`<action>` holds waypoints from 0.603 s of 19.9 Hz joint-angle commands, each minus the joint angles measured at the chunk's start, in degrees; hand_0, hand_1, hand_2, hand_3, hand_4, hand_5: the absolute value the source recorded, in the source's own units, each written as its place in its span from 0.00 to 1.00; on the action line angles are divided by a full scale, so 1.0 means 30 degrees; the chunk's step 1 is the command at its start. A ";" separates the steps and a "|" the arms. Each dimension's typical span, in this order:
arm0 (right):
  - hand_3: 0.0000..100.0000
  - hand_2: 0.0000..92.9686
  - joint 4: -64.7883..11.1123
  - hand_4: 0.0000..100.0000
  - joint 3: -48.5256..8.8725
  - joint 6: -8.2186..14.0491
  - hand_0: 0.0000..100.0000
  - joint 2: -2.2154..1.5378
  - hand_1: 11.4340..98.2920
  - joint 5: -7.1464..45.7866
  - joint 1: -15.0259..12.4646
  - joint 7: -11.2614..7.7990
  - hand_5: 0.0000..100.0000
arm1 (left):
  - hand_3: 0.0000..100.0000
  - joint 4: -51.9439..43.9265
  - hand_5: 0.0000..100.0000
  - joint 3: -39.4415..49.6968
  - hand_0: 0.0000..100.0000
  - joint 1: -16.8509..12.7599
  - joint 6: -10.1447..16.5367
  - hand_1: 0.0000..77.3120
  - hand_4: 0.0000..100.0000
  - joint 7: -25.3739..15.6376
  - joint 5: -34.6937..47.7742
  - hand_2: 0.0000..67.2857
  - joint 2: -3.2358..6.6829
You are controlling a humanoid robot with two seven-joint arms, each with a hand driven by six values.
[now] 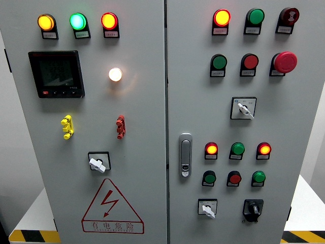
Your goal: Trip black knob to open circuit
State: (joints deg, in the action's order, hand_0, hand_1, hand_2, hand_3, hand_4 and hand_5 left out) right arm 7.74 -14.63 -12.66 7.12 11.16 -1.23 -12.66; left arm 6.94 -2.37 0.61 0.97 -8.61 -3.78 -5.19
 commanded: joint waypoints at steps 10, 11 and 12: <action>0.16 0.04 -0.0062 0.12 0.0305 0.0001 0.67 -0.0028 0.27 0.0000 0.0000 0.0088 0.25 | 0.21 0.0000 0.02 0.0000 0.00 0.0000 0.0000 0.04 0.07 0.0000 0.0000 0.19 0.0001; 0.16 0.04 -0.0062 0.12 0.0336 0.0001 0.66 -0.0028 0.27 0.0001 0.0029 0.0117 0.25 | 0.21 0.0000 0.02 0.0000 0.00 0.0000 0.0000 0.04 0.07 0.0000 0.0000 0.19 0.0001; 0.16 0.04 -0.0062 0.12 0.0162 0.0001 0.66 -0.0028 0.27 0.0030 0.0058 0.0146 0.24 | 0.21 0.0000 0.02 0.0000 0.00 0.0000 0.0000 0.04 0.07 0.0000 0.0000 0.19 0.0001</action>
State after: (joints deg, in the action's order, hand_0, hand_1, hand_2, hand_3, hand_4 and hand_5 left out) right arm 7.60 -13.85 -12.66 7.05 11.16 -1.19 -12.34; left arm 6.94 -2.37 0.62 0.97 -8.61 -3.78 -5.17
